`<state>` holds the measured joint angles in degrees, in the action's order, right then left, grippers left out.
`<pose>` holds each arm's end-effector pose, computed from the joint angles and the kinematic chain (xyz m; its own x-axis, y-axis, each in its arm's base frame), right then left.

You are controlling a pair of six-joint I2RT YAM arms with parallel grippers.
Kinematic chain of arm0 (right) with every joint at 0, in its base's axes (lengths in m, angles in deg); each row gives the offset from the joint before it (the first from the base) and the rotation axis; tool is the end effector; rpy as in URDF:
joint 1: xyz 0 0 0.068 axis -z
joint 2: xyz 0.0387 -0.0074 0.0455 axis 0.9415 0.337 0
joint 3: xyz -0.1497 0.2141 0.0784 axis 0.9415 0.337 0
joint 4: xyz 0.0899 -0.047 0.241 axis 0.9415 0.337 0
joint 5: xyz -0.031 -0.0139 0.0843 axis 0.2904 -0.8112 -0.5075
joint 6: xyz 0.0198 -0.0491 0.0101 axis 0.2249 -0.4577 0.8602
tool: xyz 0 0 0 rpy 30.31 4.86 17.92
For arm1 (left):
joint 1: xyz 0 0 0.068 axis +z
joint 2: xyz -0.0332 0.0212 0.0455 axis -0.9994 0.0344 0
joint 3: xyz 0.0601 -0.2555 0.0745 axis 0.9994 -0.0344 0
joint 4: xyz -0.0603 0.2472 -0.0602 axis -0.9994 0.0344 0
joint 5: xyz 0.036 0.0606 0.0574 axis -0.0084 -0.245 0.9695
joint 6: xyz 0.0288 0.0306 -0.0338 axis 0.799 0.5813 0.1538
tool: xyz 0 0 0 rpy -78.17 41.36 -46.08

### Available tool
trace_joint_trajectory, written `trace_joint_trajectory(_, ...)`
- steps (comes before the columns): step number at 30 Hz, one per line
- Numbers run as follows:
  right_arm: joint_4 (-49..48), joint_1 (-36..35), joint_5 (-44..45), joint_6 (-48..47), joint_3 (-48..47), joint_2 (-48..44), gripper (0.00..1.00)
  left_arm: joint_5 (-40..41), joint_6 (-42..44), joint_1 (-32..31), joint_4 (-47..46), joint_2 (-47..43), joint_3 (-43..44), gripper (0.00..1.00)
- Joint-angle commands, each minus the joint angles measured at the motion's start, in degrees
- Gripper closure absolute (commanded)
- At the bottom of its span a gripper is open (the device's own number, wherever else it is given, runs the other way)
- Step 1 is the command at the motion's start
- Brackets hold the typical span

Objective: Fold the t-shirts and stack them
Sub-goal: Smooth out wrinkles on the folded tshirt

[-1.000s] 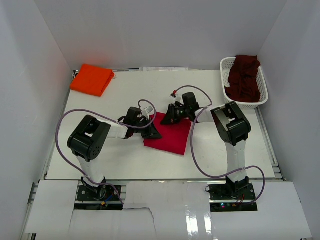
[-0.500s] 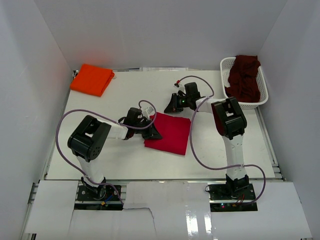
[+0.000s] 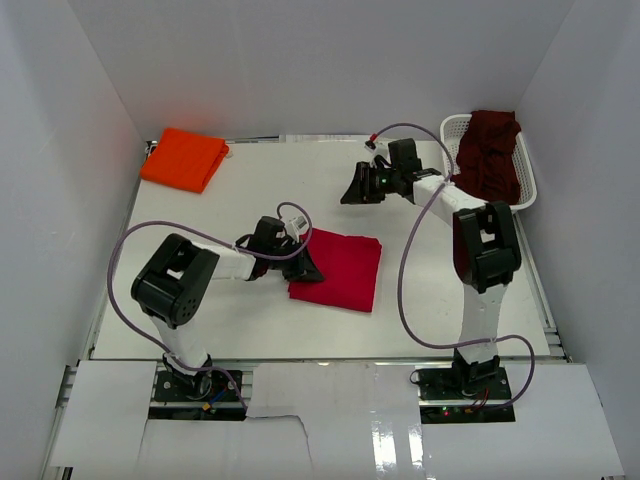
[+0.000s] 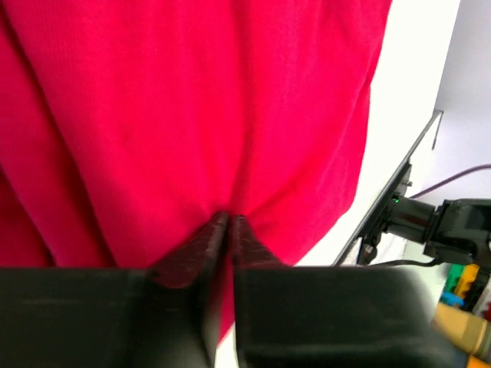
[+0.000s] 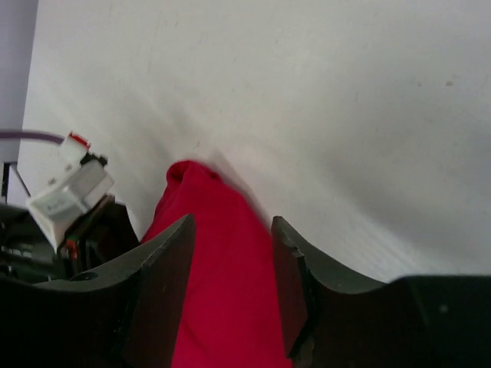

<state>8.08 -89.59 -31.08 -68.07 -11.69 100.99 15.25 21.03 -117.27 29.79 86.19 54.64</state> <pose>0.4355 0.1738 0.2110 -0.7649 0.0017 -0.6442 -0.4810 0.6636 0.5729 0.2731 -0.1769 0.1163 -0.9623 -0.0347 -0.2696 0.1898 0.6241 -0.7579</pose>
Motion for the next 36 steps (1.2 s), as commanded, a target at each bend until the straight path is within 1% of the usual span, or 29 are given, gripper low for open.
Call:
trace_joint_trajectory(1,3.61,0.13,0.88,-2.46,5.92,-11.19,0.48,6.33,0.86,-0.56,10.10,-7.19,0.12,0.76)
trace_joint_trajectory(2,3.87,0.13,1.14,-2.55,9.59,-12.97,0.47,7.83,1.21,-0.56,11.60,-8.79,2.39,0.69)
trace_joint_trajectory(3,4.57,0.13,1.15,-2.73,11.02,-14.38,0.45,10.89,1.65,-0.30,16.75,-10.37,3.81,0.67)
trace_joint_trajectory(5,5.37,0.22,0.97,-3.17,15.23,-18.68,0.44,13.63,2.88,0.14,21.26,-14.68,6.53,0.61)
trace_joint_trajectory(6,6.41,0.22,1.23,-3.43,16.56,-19.92,0.39,16.77,3.41,0.58,25.29,-16.00,9.24,0.57)
trace_joint_trajectory(7,6.86,0.22,1.24,-3.69,17.88,-22.63,0.36,18.46,3.76,0.84,27.50,-17.23,10.49,0.52)
trace_joint_trajectory(8,7.21,0.22,1.32,-3.87,20.42,-23.87,0.35,20.22,4.37,1.11,29.35,-19.59,11.55,0.46)
trace_joint_trajectory(9,8.00,0.22,1.67,-3.96,21.57,-26.32,0.30,23.19,4.73,1.72,31.98,-20.75,12.78,0.32)
trace_joint_trajectory(10,8.27,0.30,1.76,-3.96,22.89,-27.48,0.30,24.44,5.08,2.07,33.14,-22.67,13.14,0.26)
trace_joint_trajectory(11,8.53,0.22,1.94,-3.96,25.34,-28.71,0.26,25.32,5.95,2.77,34.63,-23.30,13.49,0.19)
trace_joint_trajectory(13,9.67,0.13,3.43,-4.22,27.55,-31.79,0.25,26.82,7.10,3.57,35.78,-24.01,13.67,0.14)
trace_joint_trajectory(14,10.11,0.13,3.78,-4.57,28.52,-32.66,0.23,26.91,8.24,4.00,36.48,-23.14,14.01,0.13)
trace_joint_trajectory(16,10.81,0.13,4.05,-5.01,31.24,-35.21,0.22,26.56,9.91,4.71,39.38,-21.12,15.85,0.13)
trace_joint_trajectory(18,10.91,0.04,4.05,-5.10,33.70,-37.84,0.22,28.14,10.97,4.71,43.06,-16.73,18.22,0.13)
trace_joint_trajectory(20,11.26,0.13,4.14,-5.28,34.94,-39.52,0.21,29.63,11.67,4.71,44.13,-13.75,19.11,0.14)
trace_joint_trajectory(24,13.45,0.13,4.57,-5.89,36.17,-43.47,0.21,29.99,11.94,4.63,43.43,-11.54,19.90,0.16)
trace_joint_trajectory(28,15.47,0.13,4.40,-5.81,37.05,-46.99,0.21,28.59,12.99,4.36,43.34,-10.13,20.70,0.15)
trace_joint_trajectory(32,16.27,0.13,4.05,-5.72,38.11,-50.16,0.20,26.13,13.34,4.18,40.55,-9.33,19.04,0.12)
trace_joint_trajectory(36,16.97,0.13,3.61,-5.72,39.51,-52.01,0.20,21.22,12.56,4.18,37.02,-8.81,16.92,0.11)
